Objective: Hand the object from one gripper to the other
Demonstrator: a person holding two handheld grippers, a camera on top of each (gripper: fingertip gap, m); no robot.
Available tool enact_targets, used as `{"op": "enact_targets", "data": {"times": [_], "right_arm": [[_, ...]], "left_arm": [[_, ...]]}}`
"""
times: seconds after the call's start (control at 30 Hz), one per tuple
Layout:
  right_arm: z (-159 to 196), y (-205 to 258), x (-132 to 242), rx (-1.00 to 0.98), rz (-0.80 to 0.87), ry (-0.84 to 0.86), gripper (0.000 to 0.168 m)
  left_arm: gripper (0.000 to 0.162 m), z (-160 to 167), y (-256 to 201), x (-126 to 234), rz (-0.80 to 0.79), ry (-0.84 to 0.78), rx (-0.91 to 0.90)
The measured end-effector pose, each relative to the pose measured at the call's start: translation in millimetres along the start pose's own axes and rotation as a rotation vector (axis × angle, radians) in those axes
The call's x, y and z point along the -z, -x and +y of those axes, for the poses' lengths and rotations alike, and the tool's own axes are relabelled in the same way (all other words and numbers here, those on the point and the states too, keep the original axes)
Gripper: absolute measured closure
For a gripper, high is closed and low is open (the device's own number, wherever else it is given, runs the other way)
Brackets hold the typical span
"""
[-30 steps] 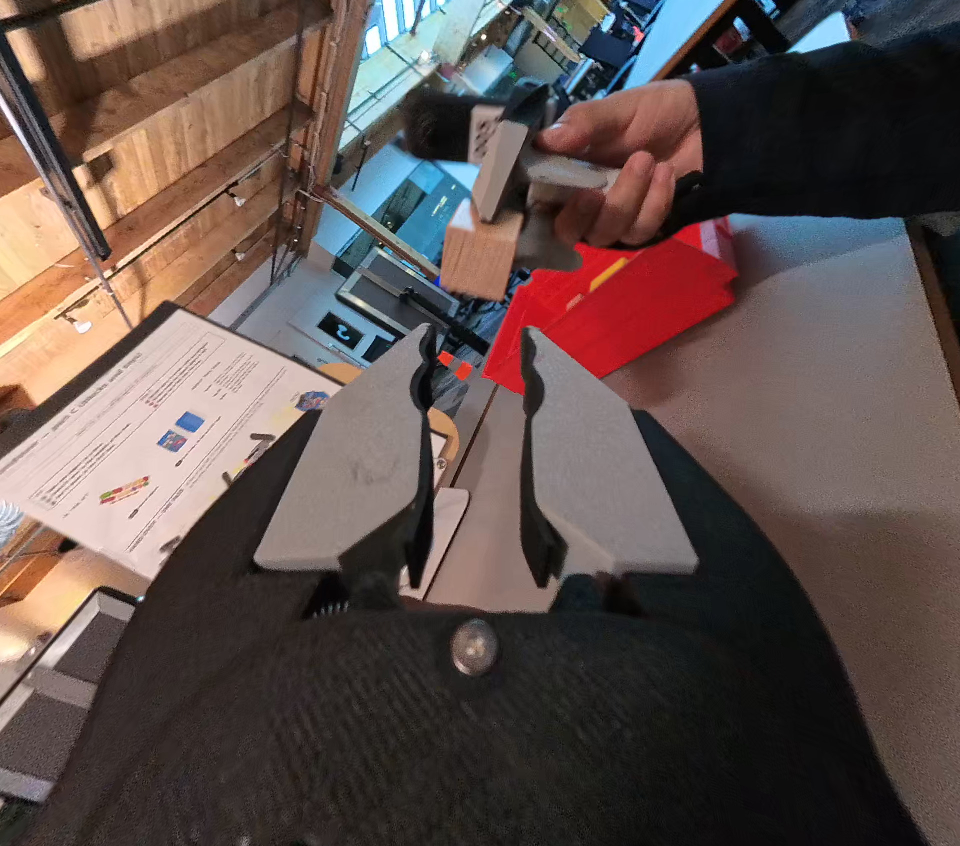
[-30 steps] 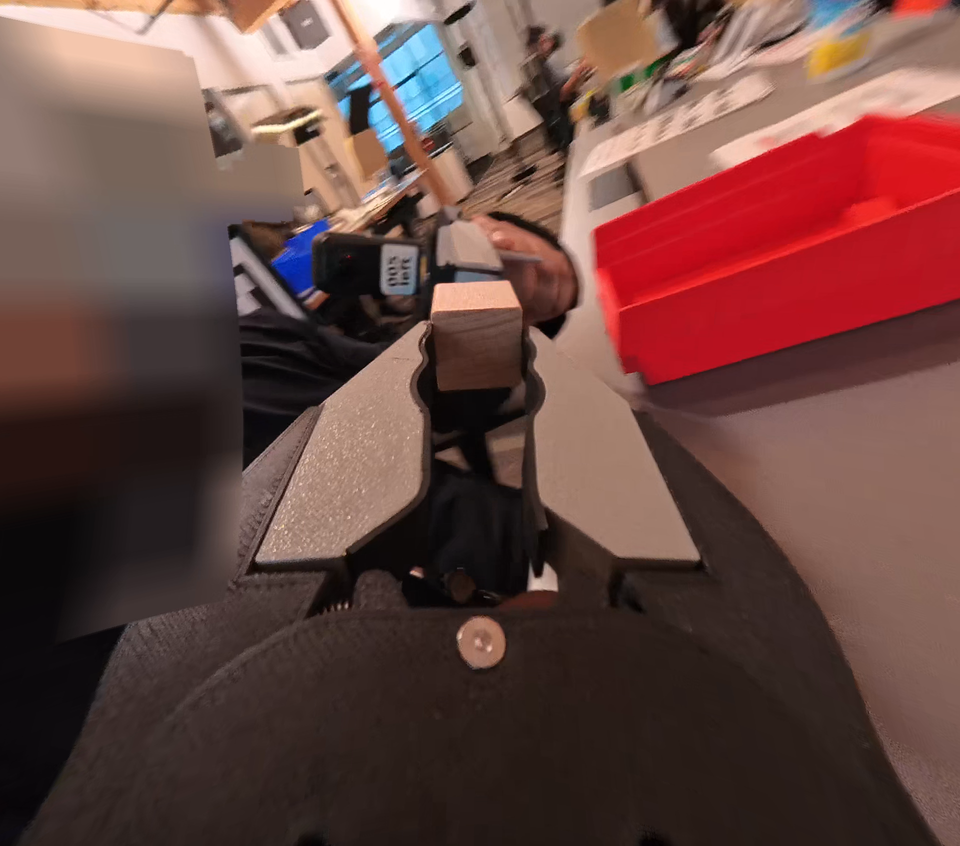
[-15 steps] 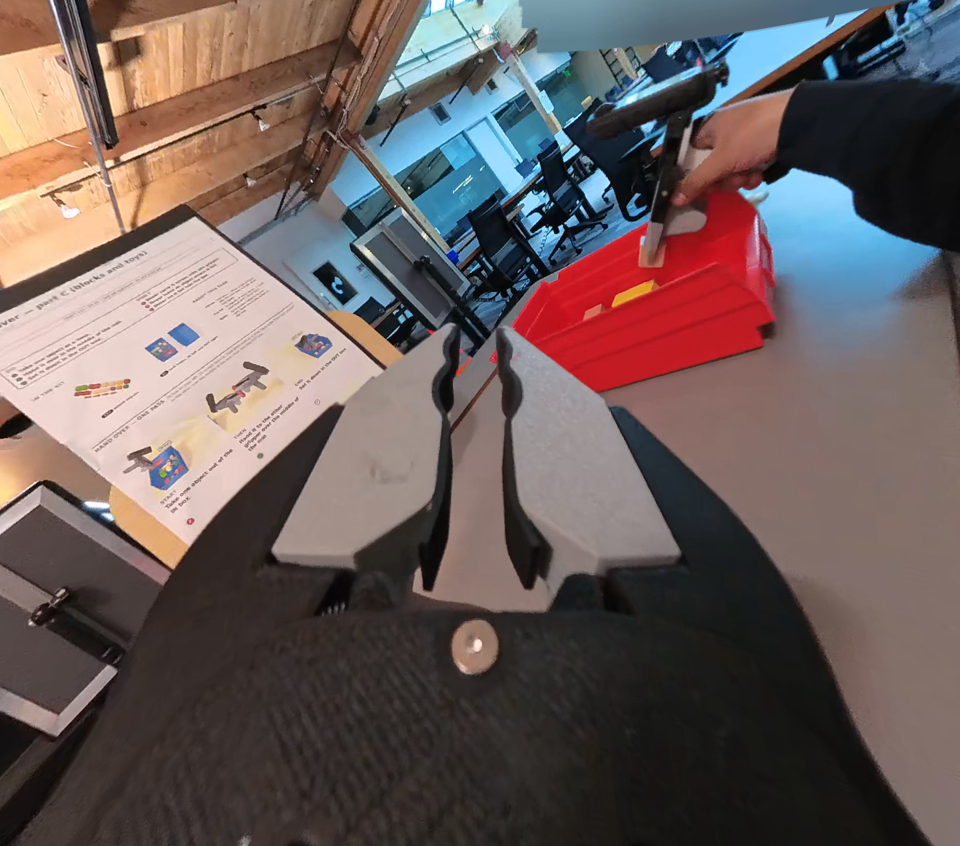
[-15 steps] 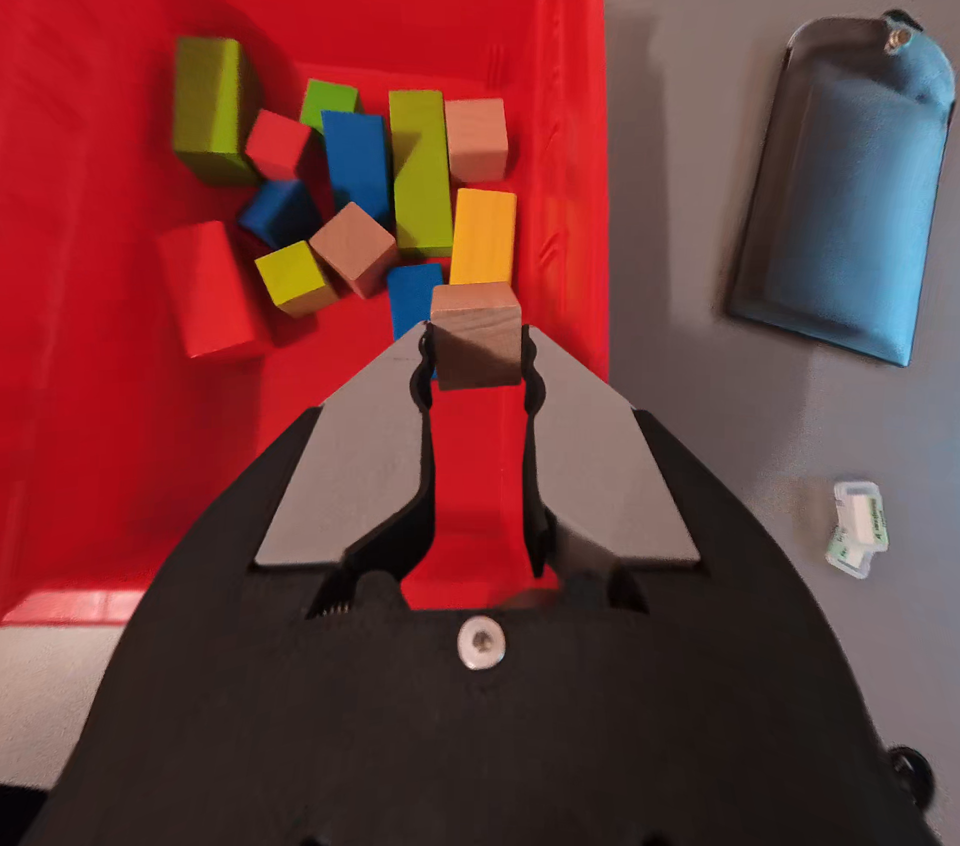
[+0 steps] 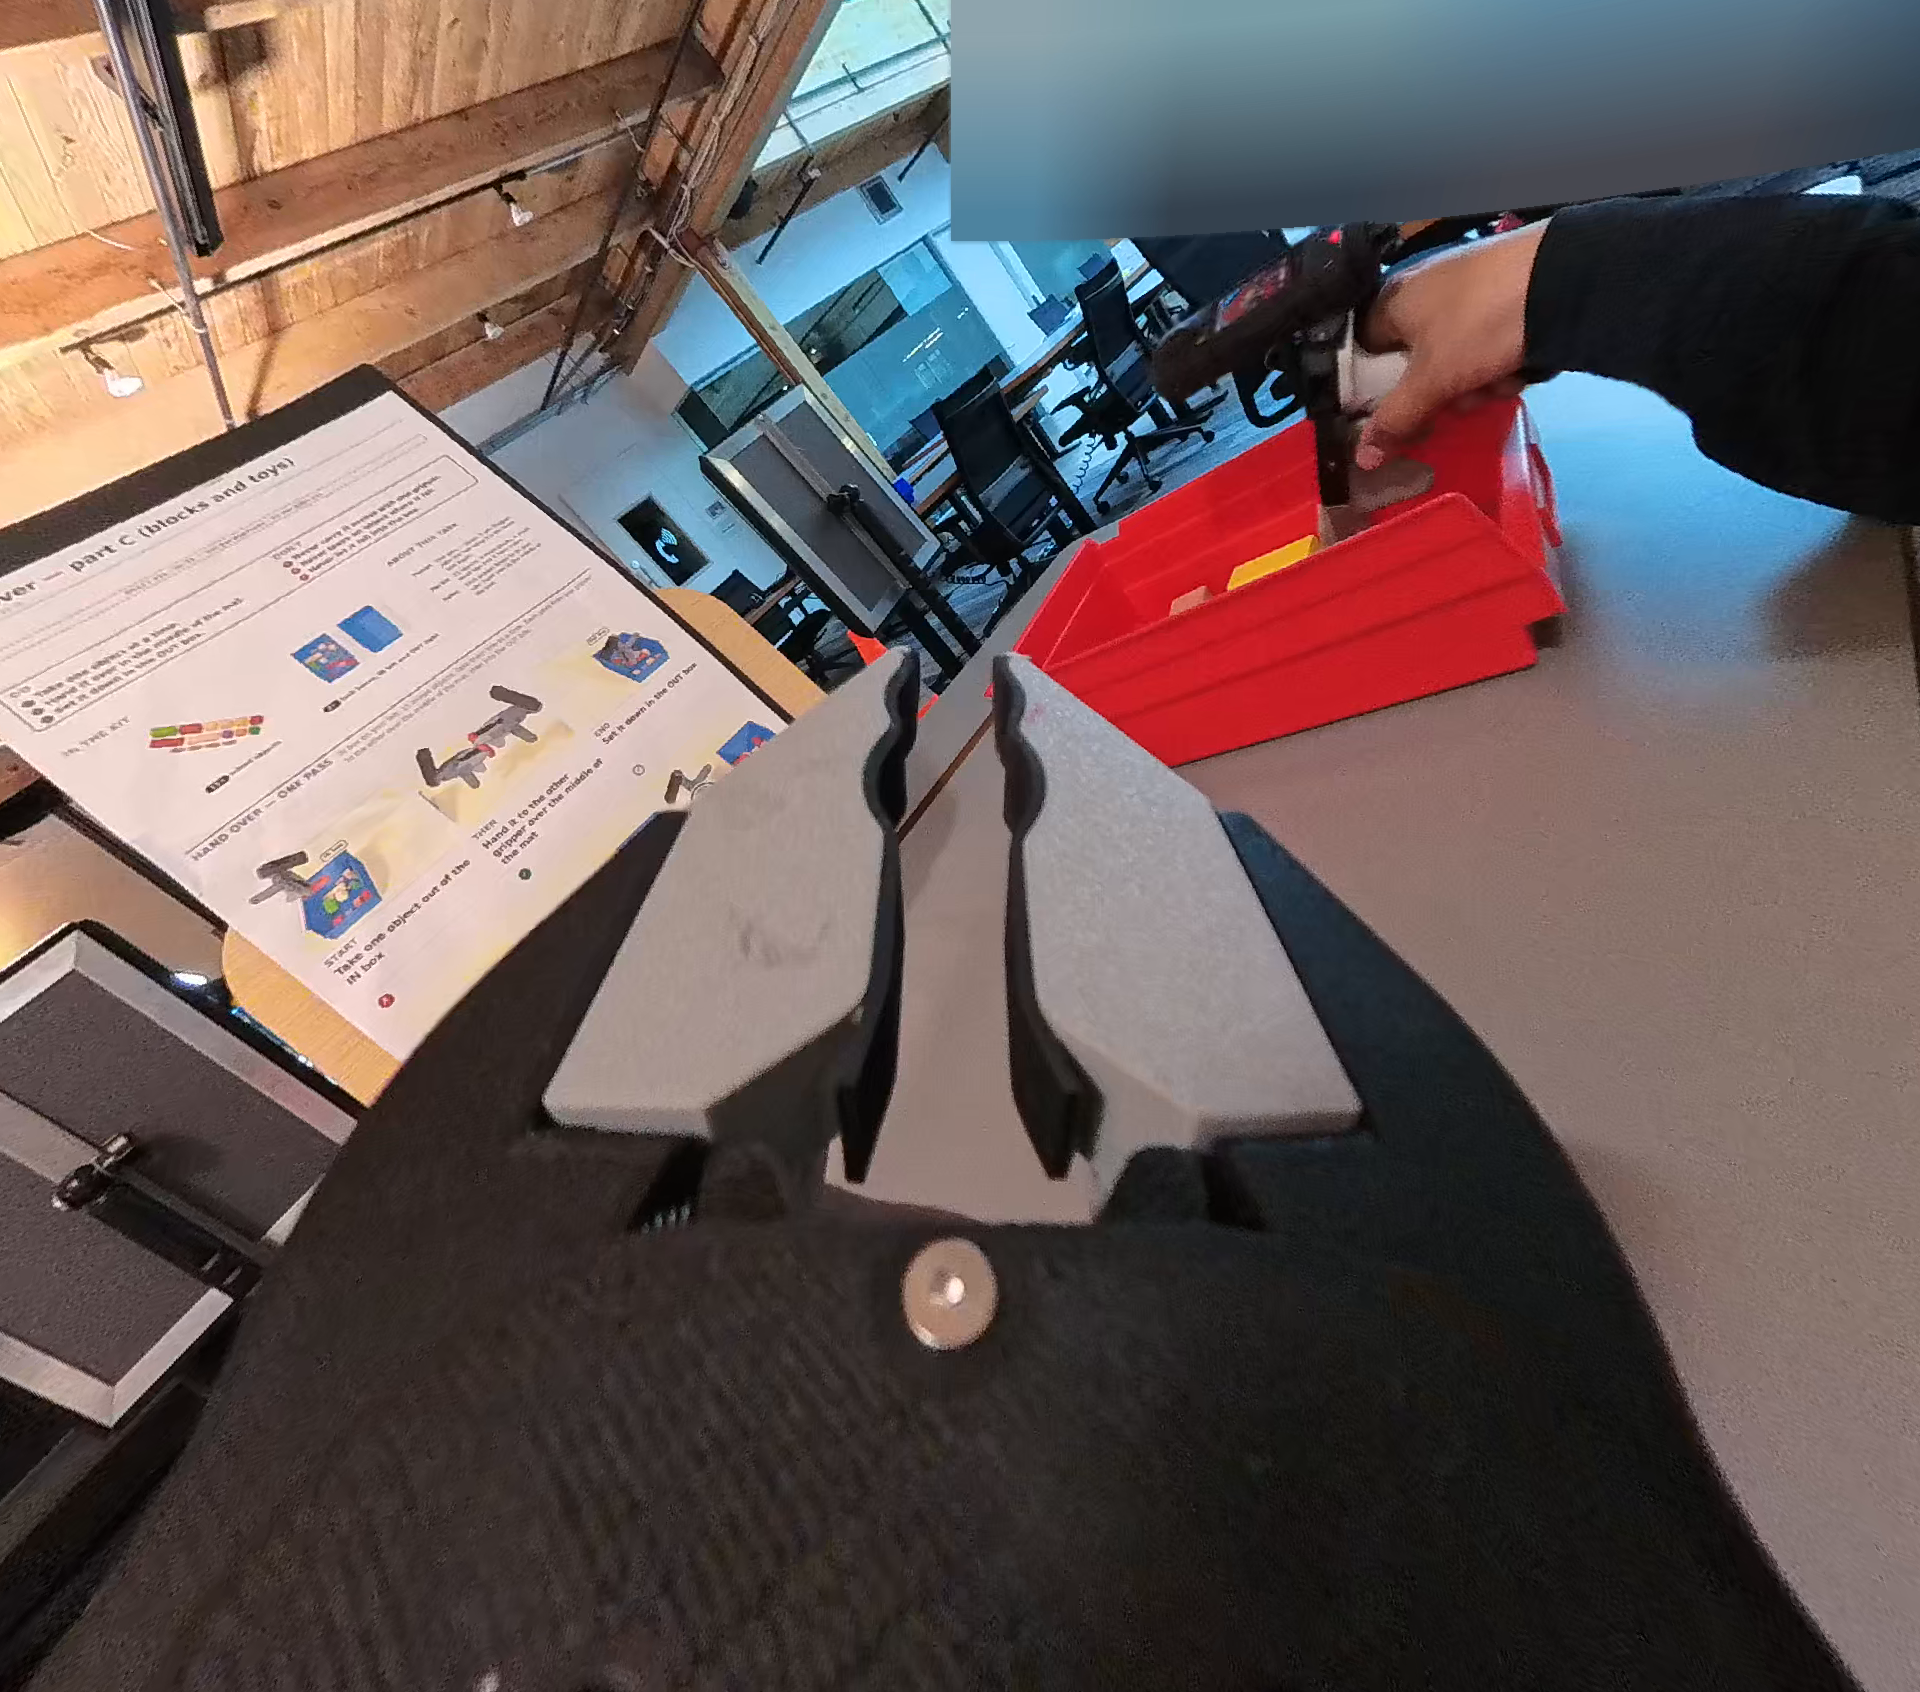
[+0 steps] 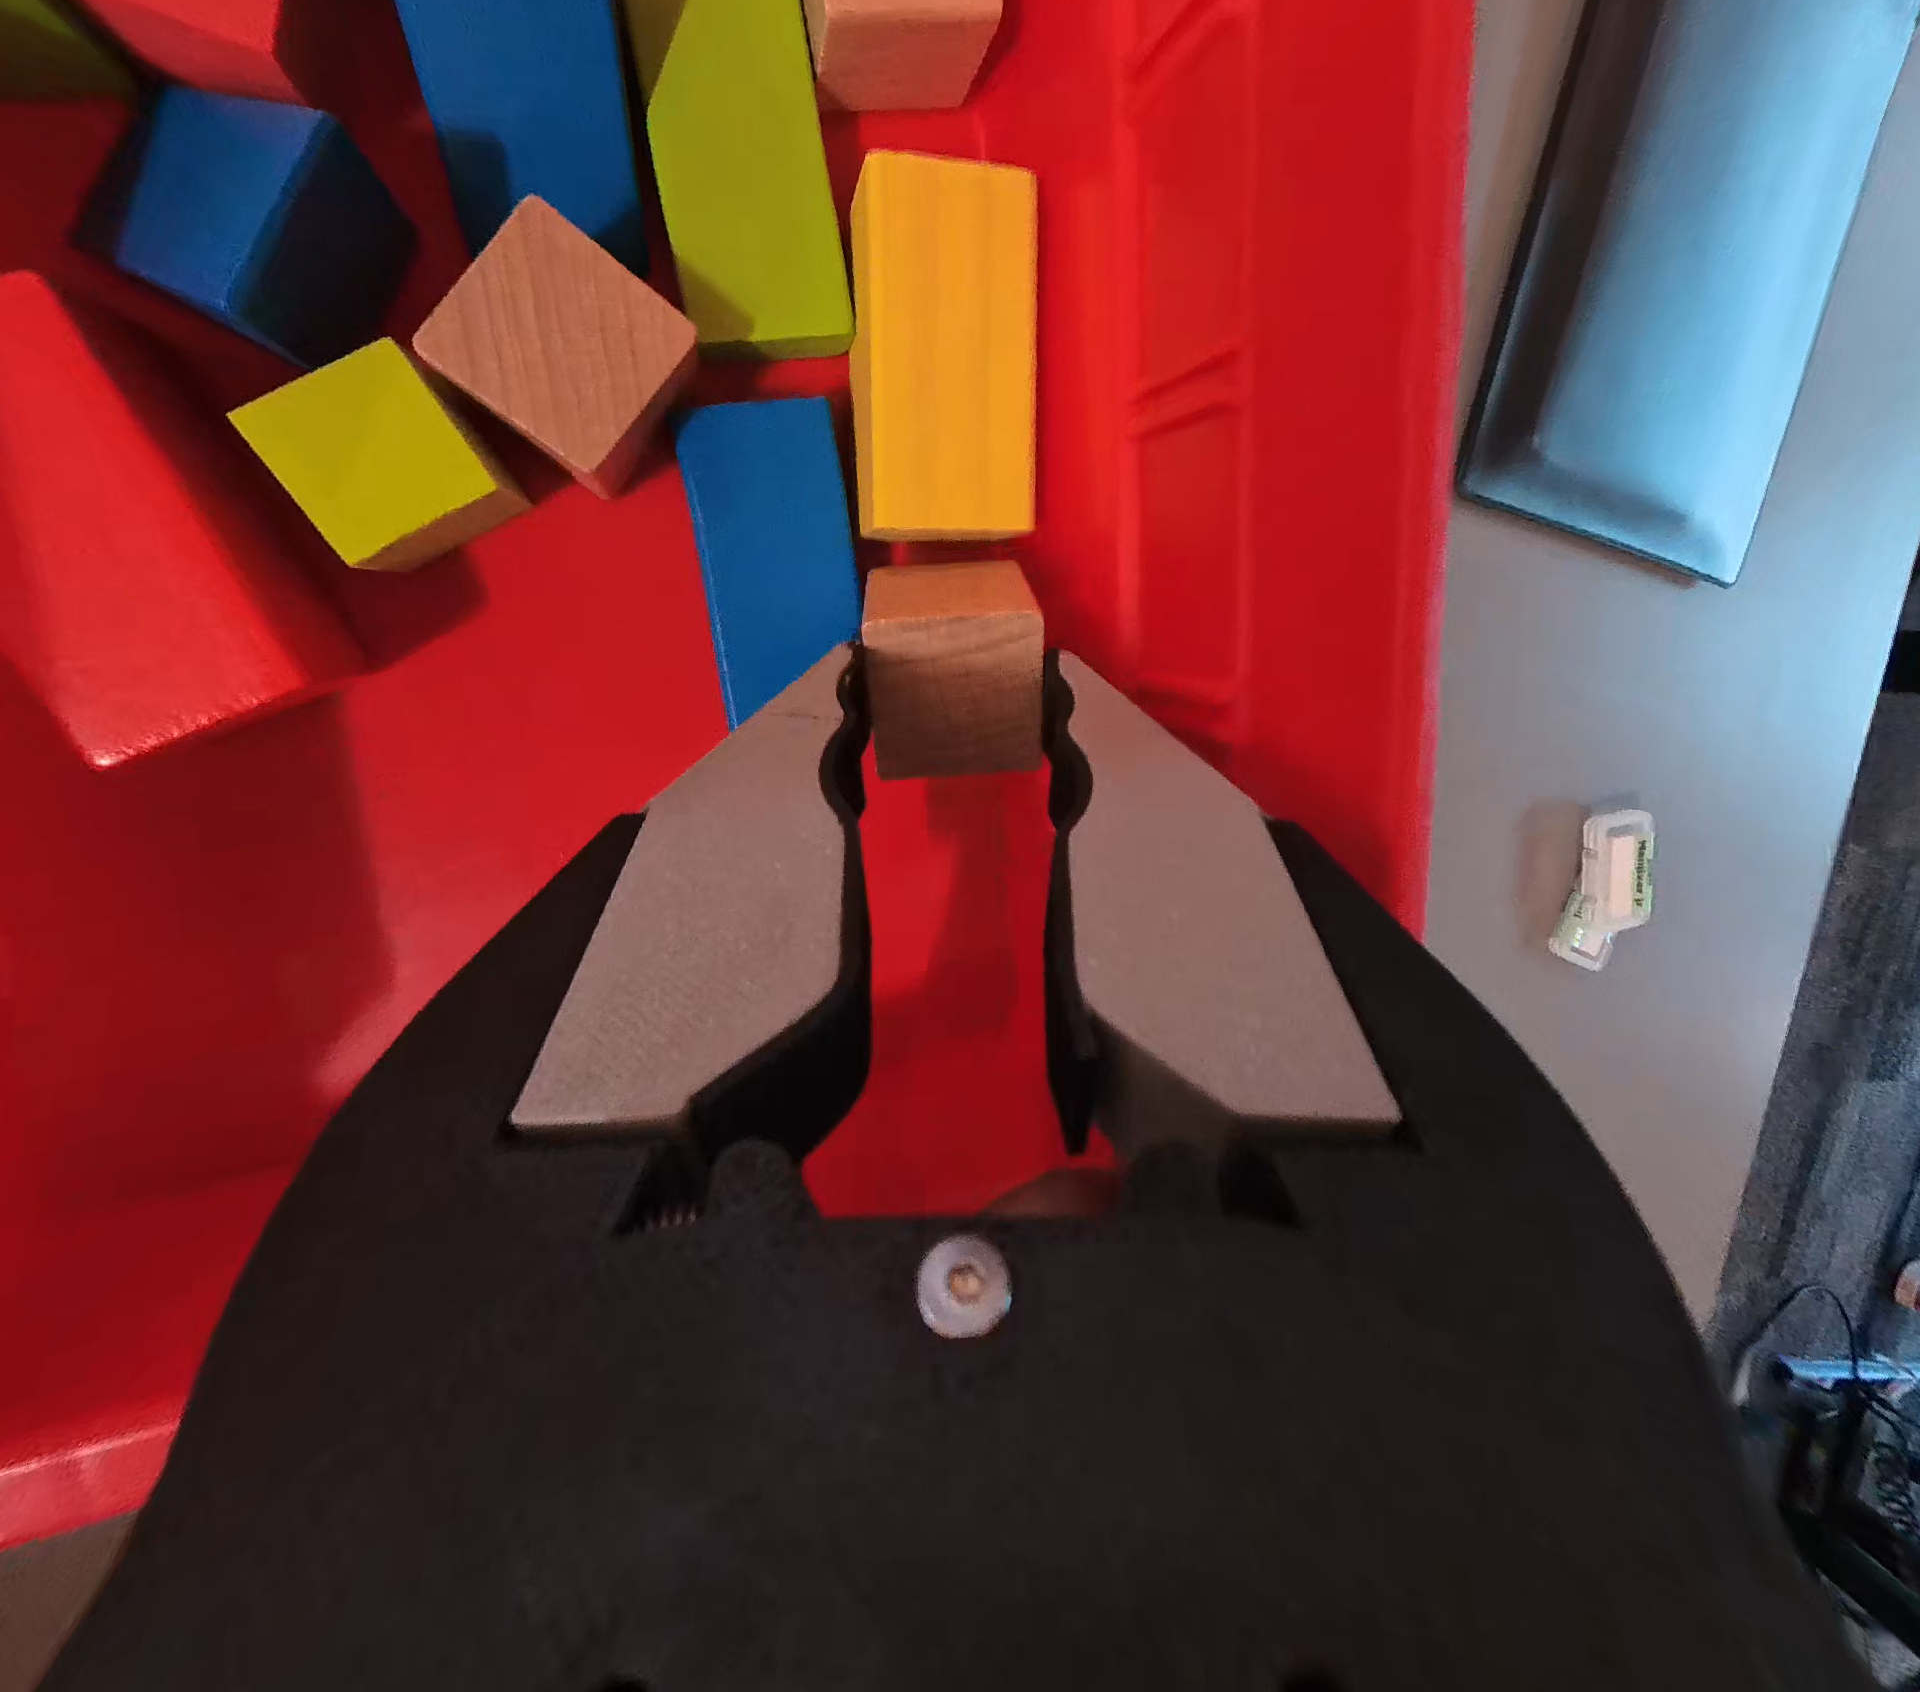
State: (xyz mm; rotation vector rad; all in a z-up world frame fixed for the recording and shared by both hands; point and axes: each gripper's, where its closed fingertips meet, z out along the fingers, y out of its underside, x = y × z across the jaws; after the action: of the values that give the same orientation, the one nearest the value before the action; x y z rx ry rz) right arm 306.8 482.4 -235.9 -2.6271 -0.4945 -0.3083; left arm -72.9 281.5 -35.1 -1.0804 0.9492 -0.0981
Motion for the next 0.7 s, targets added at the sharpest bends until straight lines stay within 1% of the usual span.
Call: {"op": "enact_targets", "data": {"times": [0.37, 0.4, 0.47, 0.53, 0.57, 0.7], "right_arm": [[2, 3, -2, -0.002, -0.040, 0.004, 0.137], [2, 3, 0, -0.008, -0.044, 0.003, 0.135], [-2, 3, 10, -0.028, -0.052, -0.026, 0.125], [-16, 0, 31, -0.039, -0.036, -0.126, 0.113], [-24, 2, 44, -0.043, -0.045, -0.189, 0.110], [-57, 20, 108, -0.039, -0.145, -0.494, 0.112]], "left_arm": [[0.152, 2, -4, -3, 0.014, 0.016, -0.003], [0.152, 2, -5, -4, 0.014, 0.017, -0.005], [0.151, 3, -5, -4, 0.017, 0.022, -0.003], [0.151, 4, -4, -4, 0.015, 0.025, 0.002], [0.151, 5, -2, -4, 0.012, 0.028, 0.004], [0.150, 15, 13, -1, -0.028, 0.080, 0.029]]}}
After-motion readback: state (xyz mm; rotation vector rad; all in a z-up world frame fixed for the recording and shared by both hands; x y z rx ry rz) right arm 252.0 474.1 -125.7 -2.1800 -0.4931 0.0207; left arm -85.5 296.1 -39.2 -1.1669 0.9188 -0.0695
